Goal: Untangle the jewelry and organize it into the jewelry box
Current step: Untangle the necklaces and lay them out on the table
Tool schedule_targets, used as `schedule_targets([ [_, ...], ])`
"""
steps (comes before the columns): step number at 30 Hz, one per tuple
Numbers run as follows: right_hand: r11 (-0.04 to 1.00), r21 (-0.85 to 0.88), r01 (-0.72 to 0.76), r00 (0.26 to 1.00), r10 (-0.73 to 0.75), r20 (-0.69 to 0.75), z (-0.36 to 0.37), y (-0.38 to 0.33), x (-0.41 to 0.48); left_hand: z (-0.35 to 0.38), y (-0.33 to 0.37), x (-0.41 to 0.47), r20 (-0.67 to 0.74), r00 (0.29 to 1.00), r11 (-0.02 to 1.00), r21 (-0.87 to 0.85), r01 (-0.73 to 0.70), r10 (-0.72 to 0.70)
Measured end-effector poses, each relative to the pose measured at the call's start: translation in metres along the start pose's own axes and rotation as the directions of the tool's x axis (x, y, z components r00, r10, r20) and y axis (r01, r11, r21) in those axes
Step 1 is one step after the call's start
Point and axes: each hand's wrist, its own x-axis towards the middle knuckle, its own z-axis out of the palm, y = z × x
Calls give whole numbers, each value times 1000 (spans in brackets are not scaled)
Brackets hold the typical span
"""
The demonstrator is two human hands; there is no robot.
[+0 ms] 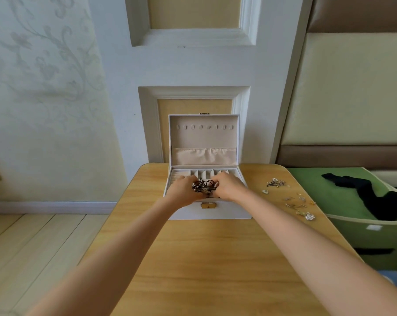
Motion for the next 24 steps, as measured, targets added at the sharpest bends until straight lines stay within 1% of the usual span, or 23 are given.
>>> schedule_targets([
  [4, 1000, -8, 11, 1000, -11, 19, -1, -6, -23, -4, 8, -26, 7, 1000, 1000, 13, -3, 3],
  [6, 1000, 15, 17, 1000, -17, 8, -2, -9, -32, -8, 14, -39, -4, 1000, 1000, -2, -16, 16],
  [9, 989, 146, 35, 997, -25, -68, -10, -18, -47, -19, 29, -55, -86, 996, 999, -45, -20, 16],
  [12, 952, 297, 68, 987, -20, -161, -29, -30, -61, -40, 47, -68, -189, 982, 995, -93, -46, 28],
  [14, 911, 407, 68, 991, -16, -131, -42, -35, -72, -54, 56, -78, -184, 982, 989, -129, -71, 46],
  [16, 879, 474, 56, 998, -35, -53, -50, -37, -87, -65, 62, -92, -138, 989, 979, -185, -81, 56],
  [18, 861, 507, 34, 997, -62, 39, -54, -36, -105, -70, 66, -109, -71, 996, 968, -244, -63, 47],
  [20, 865, 502, 11, 989, -83, 122, -53, -32, -125, -68, 67, -129, 44, 998, 957, -290, -30, 45],
  [22, 873, 487, -28, 973, -87, 212, -44, -24, -145, -59, 64, -148, 173, 983, 940, -340, 8, 54],
  [24, 875, 479, -67, 956, -80, 281, -28, -15, -162, -42, 59, -165, 257, 965, 936, -349, 40, 55],
])
